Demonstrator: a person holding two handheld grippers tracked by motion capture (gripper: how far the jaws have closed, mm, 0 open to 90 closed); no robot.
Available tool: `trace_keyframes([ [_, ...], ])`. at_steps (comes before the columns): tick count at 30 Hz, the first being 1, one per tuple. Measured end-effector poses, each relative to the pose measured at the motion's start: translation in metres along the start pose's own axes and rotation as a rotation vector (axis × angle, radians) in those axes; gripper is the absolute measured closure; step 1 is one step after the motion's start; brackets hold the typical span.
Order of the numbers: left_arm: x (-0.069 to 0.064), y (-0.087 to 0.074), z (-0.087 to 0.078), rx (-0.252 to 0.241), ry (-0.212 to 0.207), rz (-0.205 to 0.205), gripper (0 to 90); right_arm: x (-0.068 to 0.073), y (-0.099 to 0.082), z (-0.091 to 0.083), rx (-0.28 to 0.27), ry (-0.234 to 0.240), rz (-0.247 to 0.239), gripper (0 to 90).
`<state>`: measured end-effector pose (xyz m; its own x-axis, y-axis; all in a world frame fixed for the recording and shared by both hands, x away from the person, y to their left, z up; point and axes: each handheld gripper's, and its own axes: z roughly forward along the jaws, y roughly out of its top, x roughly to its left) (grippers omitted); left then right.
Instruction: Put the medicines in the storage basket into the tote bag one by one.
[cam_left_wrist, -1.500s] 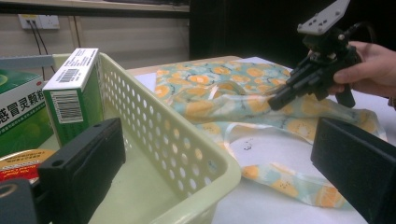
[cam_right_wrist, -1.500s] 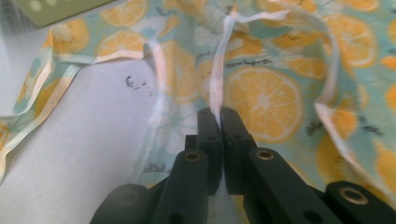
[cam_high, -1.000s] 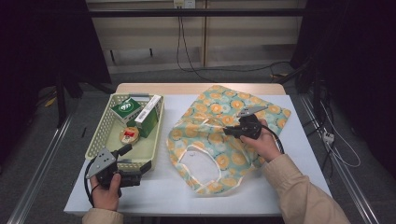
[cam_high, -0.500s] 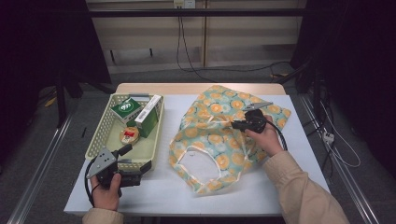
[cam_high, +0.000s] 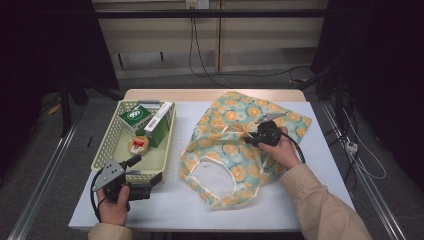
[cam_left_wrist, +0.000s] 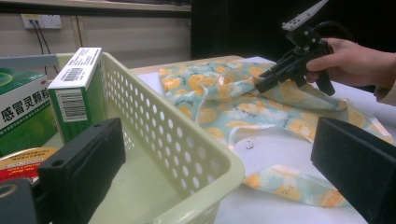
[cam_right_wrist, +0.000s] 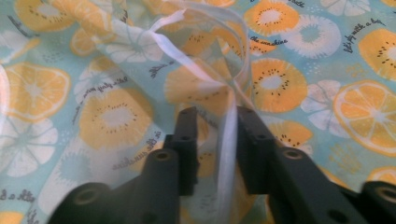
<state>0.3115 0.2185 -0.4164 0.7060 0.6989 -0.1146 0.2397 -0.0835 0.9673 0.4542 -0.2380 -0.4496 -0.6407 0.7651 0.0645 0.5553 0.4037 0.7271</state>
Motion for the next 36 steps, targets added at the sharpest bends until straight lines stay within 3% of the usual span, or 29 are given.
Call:
trace_keyframes([
  [6,0.000,0.000,0.000,0.001,-0.001,0.006,2.9,0.001,-0.002,0.004,0.008,-0.023,-0.016,53.5],
  [12,0.000,0.000,0.000,0.004,-0.001,0.004,2.9,-0.001,-0.006,0.011,0.023,-0.048,-0.023,53.3],
  [23,-0.001,0.000,0.001,0.002,-0.007,0.009,2.9,0.001,-0.004,0.012,0.018,-0.030,-0.030,87.5],
  [28,-0.001,0.001,0.000,0.001,-0.005,0.009,2.9,-0.001,-0.004,0.011,0.020,-0.005,0.007,90.0],
  [36,-0.002,0.001,0.000,0.002,-0.009,0.018,2.9,0.008,-0.008,0.003,0.034,0.047,0.008,90.0],
])
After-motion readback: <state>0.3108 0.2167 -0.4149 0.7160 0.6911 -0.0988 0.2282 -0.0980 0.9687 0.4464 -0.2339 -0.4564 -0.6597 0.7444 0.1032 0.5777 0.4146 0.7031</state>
